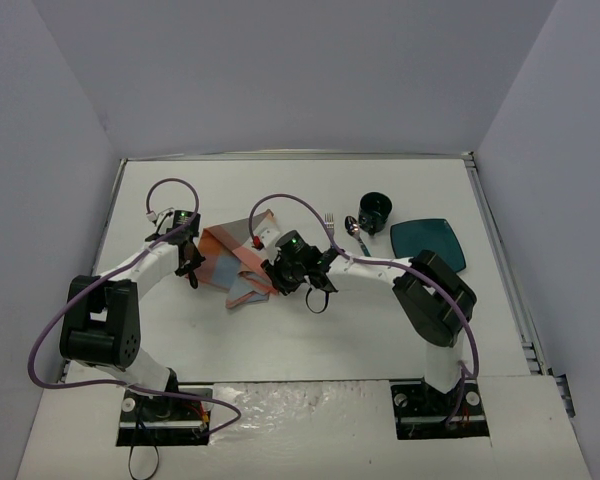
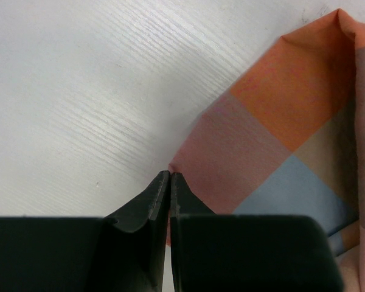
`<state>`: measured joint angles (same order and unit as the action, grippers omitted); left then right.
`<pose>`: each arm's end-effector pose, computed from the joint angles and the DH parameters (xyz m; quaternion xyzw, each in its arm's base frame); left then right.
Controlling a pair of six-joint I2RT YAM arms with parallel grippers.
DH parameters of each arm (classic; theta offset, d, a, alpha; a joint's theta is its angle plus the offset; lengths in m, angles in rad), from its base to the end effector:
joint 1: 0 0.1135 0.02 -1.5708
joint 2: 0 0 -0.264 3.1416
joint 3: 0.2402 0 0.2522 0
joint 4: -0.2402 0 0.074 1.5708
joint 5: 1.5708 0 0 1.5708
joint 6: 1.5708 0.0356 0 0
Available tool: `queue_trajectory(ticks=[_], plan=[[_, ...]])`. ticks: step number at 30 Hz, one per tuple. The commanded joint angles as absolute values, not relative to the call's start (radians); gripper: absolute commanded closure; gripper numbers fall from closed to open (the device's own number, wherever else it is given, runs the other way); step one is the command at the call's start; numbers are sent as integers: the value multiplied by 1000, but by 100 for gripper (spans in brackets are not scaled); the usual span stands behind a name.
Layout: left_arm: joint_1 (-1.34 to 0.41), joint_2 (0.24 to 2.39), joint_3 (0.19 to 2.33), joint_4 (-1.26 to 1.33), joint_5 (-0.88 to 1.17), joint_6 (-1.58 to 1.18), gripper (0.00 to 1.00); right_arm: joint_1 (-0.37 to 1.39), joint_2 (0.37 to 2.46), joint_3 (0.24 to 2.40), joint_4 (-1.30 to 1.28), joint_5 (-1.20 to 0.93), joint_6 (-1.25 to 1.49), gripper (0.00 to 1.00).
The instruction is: Set the dinner table for one person
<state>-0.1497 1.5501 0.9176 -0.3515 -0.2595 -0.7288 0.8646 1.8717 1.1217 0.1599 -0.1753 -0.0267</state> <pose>0.3055 -0.0368 0.1908 -0.3069 0.8990 -0.0099 0.3122 0.2607 0.3152 0.1819 -0.4160 0.7752 0.2614 0.3971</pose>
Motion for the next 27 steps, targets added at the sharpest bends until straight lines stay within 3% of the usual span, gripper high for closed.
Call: queue_trajectory(ticks=[1, 10, 18, 27], plan=[[-155, 1526, 946, -338, -268, -719, 100, 856, 1801, 1124, 163, -165, -42, 78], [-155, 1527, 948, -342, -268, -718, 100, 801, 1777, 1109, 160, -181, -40, 99], [-155, 1522, 951, -341, -253, -711, 100, 807, 1770, 1124, 160, -214, -29, 100], [-155, 1424, 964, -329, -240, -664, 100, 805, 1623, 1140, 158, -74, -5, 100]])
